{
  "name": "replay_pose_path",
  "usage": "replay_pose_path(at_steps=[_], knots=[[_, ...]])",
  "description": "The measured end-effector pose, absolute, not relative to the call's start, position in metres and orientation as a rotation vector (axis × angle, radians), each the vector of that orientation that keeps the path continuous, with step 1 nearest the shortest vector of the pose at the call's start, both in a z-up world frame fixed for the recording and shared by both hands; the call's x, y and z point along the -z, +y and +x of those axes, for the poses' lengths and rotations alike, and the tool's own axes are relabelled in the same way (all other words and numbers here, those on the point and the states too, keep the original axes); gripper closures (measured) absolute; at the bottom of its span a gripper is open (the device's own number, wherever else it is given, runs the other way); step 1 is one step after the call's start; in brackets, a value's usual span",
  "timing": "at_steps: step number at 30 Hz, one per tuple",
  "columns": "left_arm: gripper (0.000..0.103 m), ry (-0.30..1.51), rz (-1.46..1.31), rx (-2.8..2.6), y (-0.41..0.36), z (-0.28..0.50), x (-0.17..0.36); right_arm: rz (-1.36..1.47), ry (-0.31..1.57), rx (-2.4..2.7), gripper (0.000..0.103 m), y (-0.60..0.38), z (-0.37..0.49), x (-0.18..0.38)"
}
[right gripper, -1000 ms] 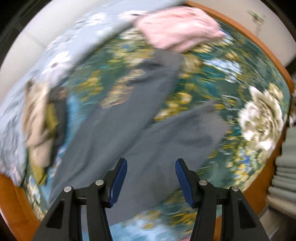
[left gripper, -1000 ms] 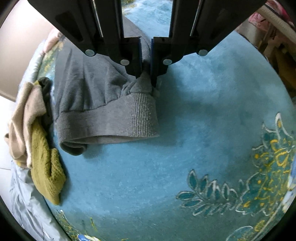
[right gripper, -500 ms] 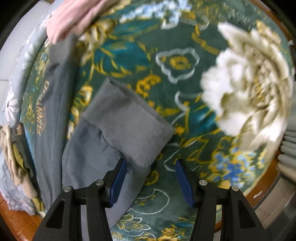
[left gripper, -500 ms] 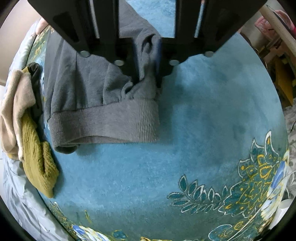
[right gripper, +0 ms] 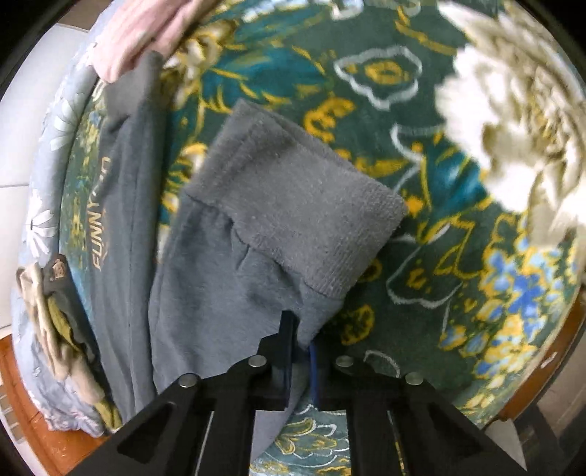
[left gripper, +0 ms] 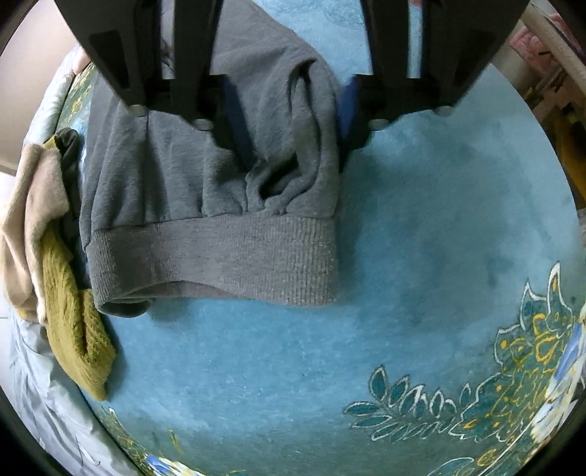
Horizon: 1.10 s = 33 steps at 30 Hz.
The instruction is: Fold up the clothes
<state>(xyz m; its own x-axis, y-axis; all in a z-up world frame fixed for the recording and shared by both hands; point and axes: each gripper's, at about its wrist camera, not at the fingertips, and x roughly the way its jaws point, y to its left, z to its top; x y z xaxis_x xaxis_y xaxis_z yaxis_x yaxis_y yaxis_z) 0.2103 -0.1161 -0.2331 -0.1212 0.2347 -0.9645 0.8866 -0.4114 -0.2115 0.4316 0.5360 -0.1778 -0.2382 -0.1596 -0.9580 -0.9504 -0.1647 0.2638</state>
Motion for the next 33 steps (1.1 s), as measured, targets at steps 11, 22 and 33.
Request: replay_pose_path(at_steps=[11,22,33], knots=[[0.098,1.425,1.572,1.685,-0.112,0.251,0.166,-1.058,1.378,-1.579,0.098,0.545,0.458,0.052],[0.097,1.702,1.532,1.614,-0.111,0.221,0.099,-1.042,1.285,-1.587,0.098,0.565,0.399,-0.017],[0.097,1.752,1.422,1.477,-0.104,0.172,0.118,-1.172,1.469,-1.473,0.098,0.629,0.305,0.048]])
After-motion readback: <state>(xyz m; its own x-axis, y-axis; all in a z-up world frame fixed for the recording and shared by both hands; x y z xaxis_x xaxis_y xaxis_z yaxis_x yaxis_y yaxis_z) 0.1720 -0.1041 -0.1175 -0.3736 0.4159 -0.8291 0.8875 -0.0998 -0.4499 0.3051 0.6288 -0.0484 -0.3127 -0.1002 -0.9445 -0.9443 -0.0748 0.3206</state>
